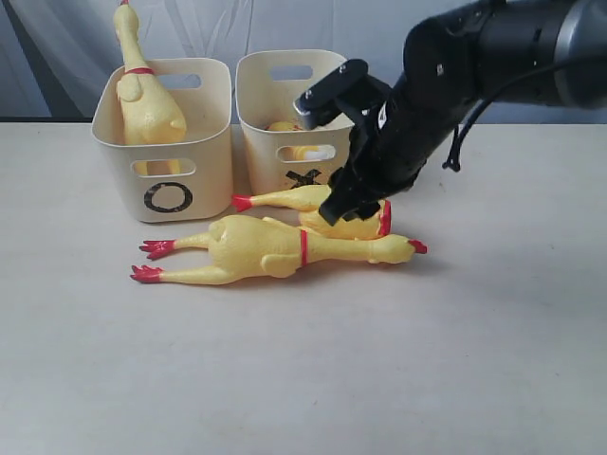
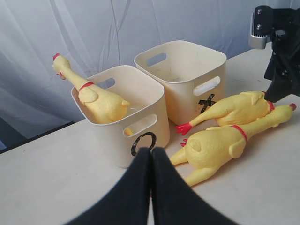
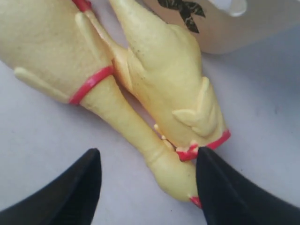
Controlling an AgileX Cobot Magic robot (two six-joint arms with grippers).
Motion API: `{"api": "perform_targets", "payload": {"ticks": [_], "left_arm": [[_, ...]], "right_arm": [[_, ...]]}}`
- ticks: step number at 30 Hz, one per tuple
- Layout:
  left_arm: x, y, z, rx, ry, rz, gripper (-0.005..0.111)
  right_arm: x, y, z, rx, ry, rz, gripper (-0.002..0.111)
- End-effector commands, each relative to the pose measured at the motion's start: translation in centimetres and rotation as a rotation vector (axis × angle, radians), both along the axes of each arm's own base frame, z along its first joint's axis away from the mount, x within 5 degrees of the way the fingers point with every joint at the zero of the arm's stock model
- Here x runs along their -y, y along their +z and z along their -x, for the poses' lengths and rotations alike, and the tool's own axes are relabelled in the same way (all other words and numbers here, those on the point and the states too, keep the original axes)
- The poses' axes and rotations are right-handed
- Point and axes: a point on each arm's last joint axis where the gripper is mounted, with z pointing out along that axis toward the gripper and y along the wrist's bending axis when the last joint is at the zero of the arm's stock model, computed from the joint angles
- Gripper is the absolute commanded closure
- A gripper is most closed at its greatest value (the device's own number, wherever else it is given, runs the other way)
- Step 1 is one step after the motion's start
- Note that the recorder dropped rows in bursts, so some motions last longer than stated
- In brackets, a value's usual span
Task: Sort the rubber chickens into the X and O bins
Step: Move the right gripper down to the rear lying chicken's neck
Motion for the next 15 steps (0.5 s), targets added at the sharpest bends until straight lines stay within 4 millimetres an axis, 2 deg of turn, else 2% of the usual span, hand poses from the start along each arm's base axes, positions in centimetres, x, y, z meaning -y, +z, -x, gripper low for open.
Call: {"api": "perform_targets", "payload": {"ticks": [1, 7, 13, 15], "left_arm": [[-0.1, 0.0, 0.1, 0.011, -0.002, -0.002, 0.107], [-0.1, 0.0, 0.1, 0.016, 0.000, -0.004, 0.107], [-0.1, 0.0, 0.1, 0.017, 0.001, -0.007, 0.107], [-0.1, 0.0, 0.1, 0.018, 0.001, -0.006, 0.107]], "right_arm": [[0.6, -2.5, 0.3, 0.073, 0.009, -0.007, 0.051], [1.1, -4.0, 0.3, 0.166, 0.011, -0.051, 0.051], [3.8, -3.8, -1.5, 0.204, -0.091, -0.087, 0.051], [4.3, -3.8, -1.8, 0.205, -0.123, -0.108, 0.047]]}}
